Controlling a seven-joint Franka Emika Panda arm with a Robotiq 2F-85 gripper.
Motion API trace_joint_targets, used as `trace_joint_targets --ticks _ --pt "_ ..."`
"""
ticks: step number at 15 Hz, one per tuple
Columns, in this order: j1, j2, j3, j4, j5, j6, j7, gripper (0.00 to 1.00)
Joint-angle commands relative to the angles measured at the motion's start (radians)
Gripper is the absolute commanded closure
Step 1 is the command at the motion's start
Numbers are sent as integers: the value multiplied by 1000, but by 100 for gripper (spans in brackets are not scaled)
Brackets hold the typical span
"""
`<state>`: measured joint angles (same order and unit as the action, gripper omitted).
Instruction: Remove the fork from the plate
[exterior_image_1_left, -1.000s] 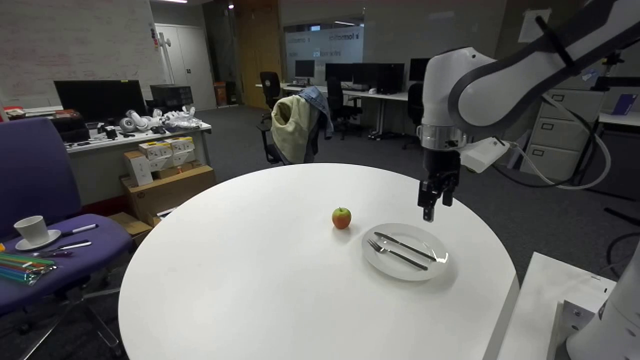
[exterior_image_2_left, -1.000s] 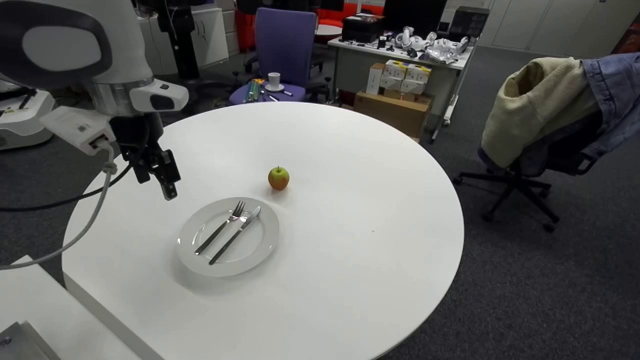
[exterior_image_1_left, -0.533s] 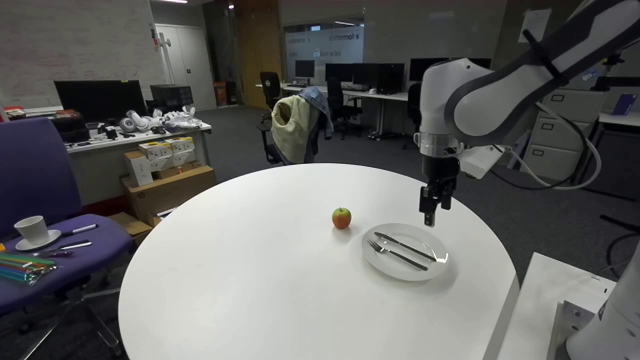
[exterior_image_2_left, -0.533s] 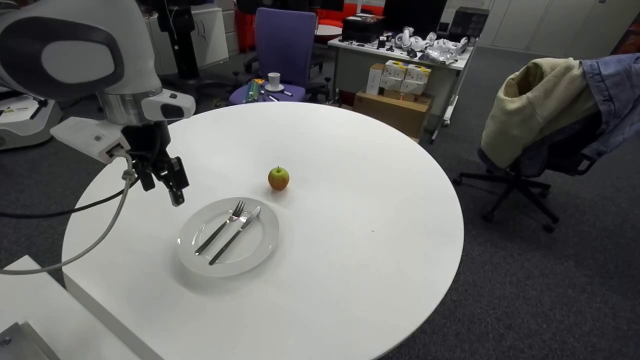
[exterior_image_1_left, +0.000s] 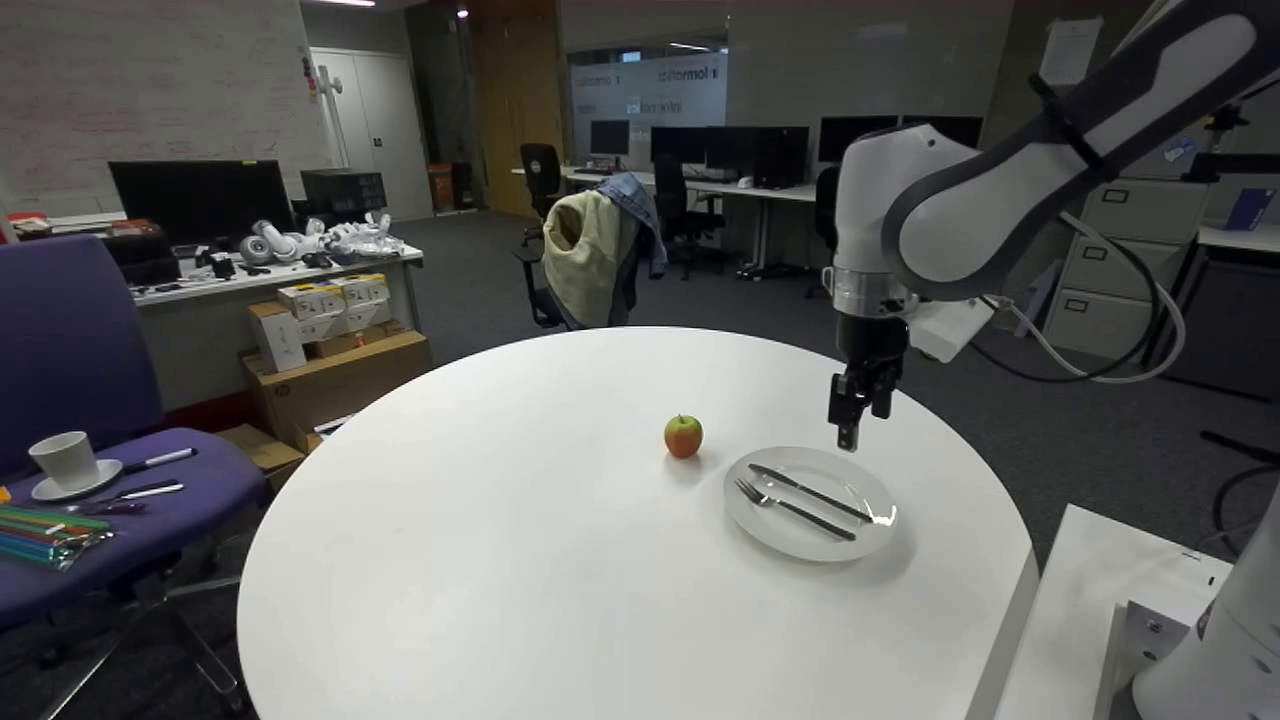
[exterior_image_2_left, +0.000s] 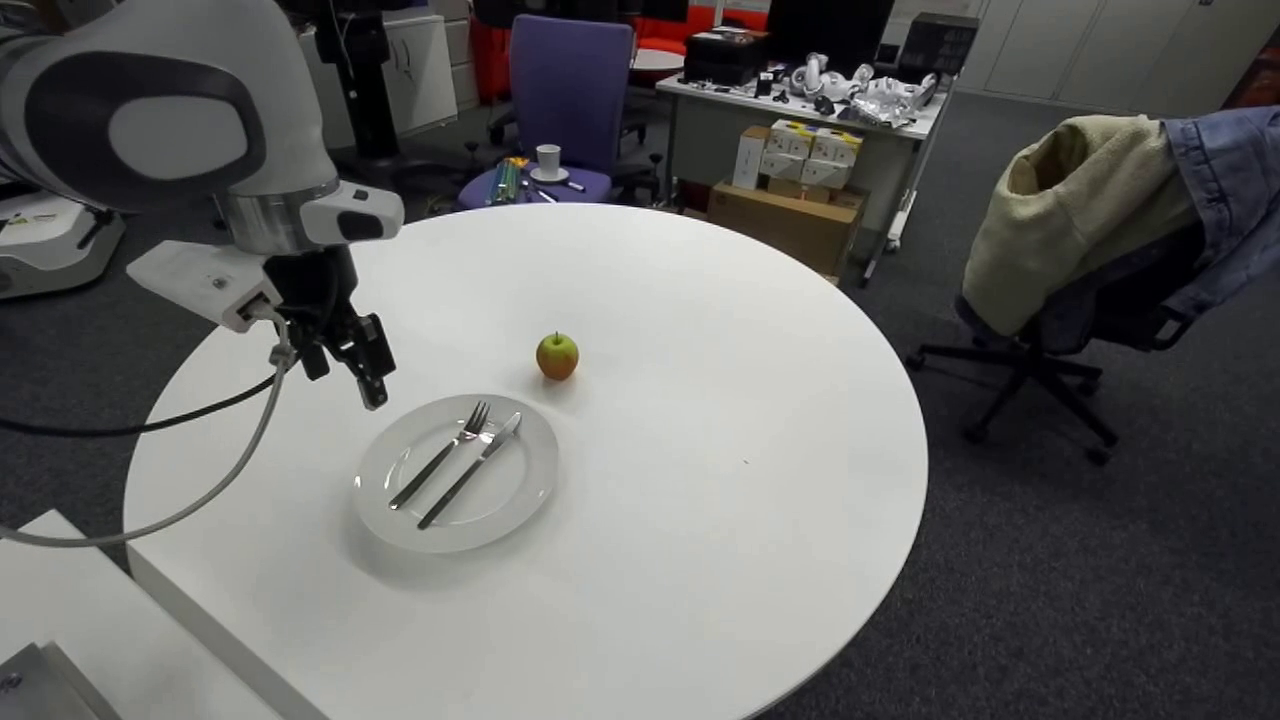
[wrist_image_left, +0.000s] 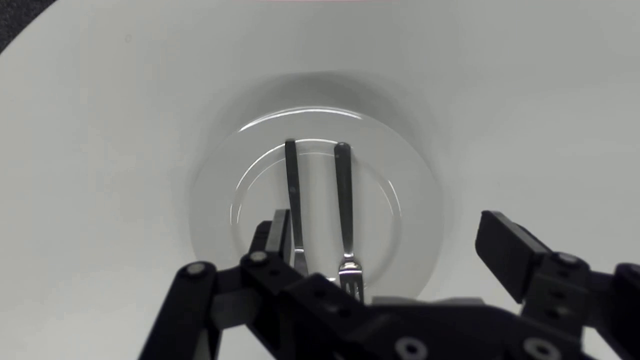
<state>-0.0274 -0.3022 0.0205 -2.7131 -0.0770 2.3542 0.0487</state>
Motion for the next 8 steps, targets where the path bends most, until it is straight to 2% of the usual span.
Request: trace_joint_targets --ticks 1,4,8 --pt "-38 117 -13 50 -61 126 25 0" --pt "-53 217 -27 85 -71 198 46 0" --pt "-37 339 -53 130 6 249 -7 0"
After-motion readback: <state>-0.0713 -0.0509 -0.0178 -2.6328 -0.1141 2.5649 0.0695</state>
